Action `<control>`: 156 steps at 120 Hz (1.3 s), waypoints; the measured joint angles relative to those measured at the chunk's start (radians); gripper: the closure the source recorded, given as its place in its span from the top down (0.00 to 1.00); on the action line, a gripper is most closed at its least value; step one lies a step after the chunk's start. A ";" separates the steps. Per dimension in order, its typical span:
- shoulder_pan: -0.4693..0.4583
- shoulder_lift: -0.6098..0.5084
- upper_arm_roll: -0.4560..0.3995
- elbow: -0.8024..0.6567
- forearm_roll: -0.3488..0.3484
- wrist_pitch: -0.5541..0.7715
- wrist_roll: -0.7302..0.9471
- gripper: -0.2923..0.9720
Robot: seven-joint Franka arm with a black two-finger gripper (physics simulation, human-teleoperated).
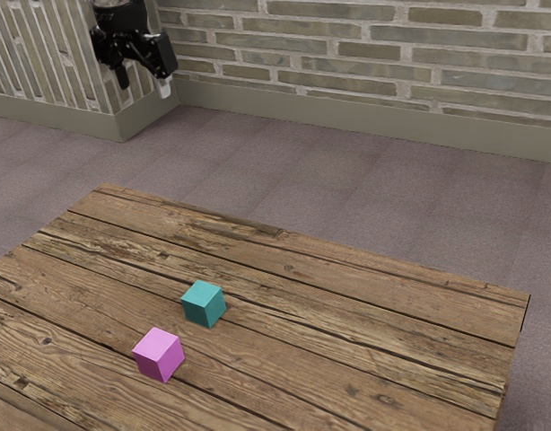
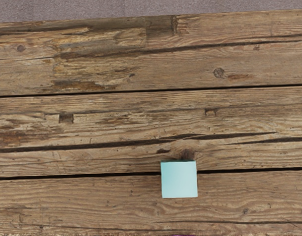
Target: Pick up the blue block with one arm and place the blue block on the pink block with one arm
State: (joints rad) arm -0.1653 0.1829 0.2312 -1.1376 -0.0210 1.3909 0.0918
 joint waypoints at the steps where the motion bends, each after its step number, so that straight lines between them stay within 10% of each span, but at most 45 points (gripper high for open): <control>1: 0.000 0.002 0.000 0.000 0.000 -0.001 0.000 0.77; 25: -0.001 -0.010 -0.007 -0.058 0.002 -0.013 -0.003 0.77; 50: 0.030 -0.212 -0.004 -0.760 0.069 0.365 0.013 0.77; 102: 0.049 0.049 -0.020 -0.886 -0.158 0.789 0.067 0.77; 156: 0.027 0.064 -0.070 -0.993 -0.193 0.989 0.094 0.77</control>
State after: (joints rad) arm -0.1382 0.2470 0.1612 -2.1310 -0.2144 2.3796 0.1862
